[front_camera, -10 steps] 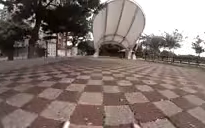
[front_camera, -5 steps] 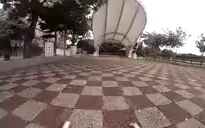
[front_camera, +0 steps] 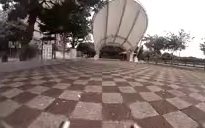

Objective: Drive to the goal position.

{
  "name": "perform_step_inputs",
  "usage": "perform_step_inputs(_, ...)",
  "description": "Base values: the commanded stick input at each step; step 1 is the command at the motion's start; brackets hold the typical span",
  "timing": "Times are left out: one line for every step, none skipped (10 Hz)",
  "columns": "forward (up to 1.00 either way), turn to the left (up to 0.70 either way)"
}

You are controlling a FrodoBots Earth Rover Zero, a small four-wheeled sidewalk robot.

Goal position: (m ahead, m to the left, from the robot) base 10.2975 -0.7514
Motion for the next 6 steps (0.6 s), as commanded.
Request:
perform_step_inputs(1.00, 0.00)
perform_step_inputs(1.00, 0.00)
perform_step_inputs(1.00, 0.00)
perform_step_inputs(1.00, 0.00)
perform_step_inputs(1.00, 0.00)
perform_step_inputs(1.00, 0.00)
